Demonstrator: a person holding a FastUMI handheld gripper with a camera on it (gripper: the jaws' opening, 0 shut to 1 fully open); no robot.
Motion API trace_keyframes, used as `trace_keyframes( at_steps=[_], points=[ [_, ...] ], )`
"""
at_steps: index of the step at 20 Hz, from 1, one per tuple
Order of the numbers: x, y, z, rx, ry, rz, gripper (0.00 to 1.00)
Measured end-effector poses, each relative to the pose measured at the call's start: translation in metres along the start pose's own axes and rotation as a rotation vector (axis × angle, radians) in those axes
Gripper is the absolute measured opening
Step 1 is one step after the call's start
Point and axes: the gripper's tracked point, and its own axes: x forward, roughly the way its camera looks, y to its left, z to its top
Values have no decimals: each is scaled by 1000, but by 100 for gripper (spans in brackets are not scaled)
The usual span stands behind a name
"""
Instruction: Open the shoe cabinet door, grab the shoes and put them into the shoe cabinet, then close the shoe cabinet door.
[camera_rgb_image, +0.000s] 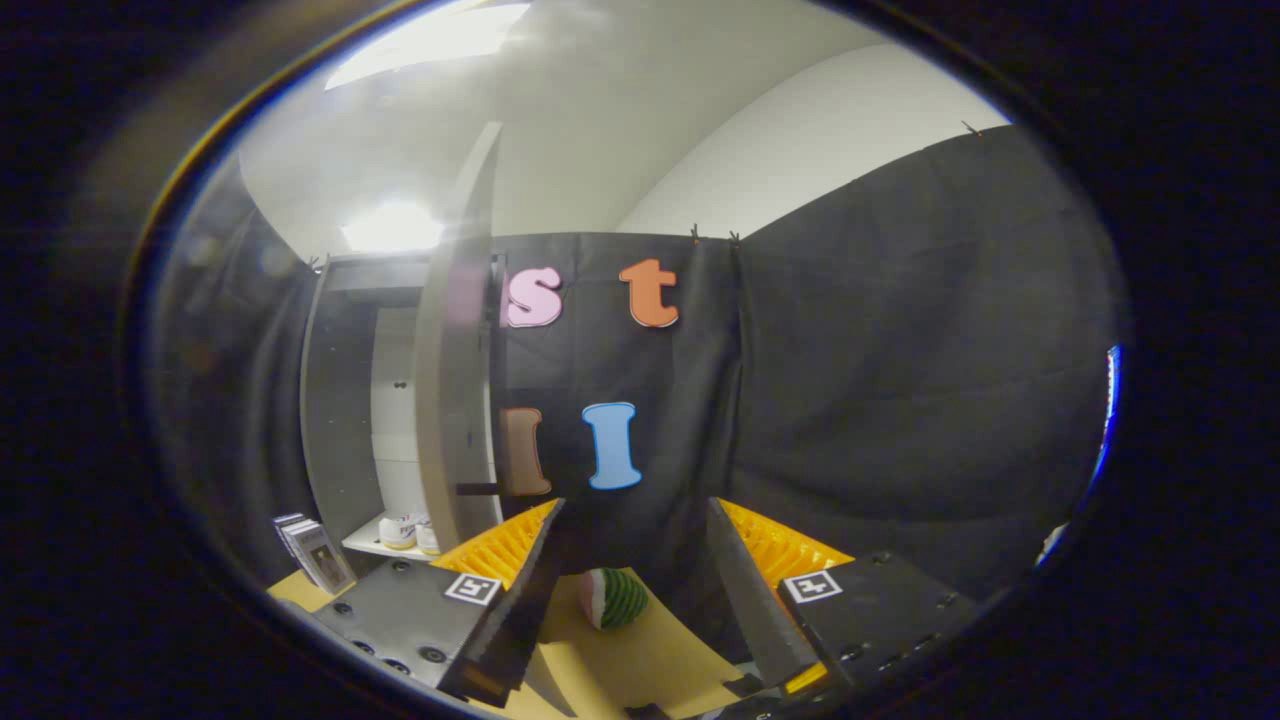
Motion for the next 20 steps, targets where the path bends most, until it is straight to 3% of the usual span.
trace_keyframes(
  at_steps=[6, 12, 20],
  points=[
    [62, 13, -38, -4, 81, 106, 88],
    [81, 46, -59, -28, 133, 182, 90],
    [62, 71, -61, 22, 147, 218, 89]
  ],
)
